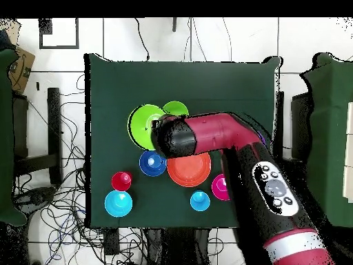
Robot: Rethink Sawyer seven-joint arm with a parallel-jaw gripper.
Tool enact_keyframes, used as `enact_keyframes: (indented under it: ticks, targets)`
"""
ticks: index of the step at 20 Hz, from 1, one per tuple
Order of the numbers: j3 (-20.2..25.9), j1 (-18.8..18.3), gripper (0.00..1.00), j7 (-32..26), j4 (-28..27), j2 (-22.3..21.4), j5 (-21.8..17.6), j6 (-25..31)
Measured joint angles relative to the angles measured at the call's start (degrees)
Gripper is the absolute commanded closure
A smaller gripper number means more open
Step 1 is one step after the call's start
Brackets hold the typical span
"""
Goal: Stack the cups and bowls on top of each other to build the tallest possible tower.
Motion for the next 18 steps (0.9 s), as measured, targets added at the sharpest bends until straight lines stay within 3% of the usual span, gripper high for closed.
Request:
enact_keyframes:
  ticks: [7, 18]
  targets:
    - [3.4, -5.5, 1.00, 0.0, 0.1, 0.2, -0.2, 0.2]
    - [7.7, -7.9, 1.00, 0.0, 0.7, 0.1, -1.2, 0.2]
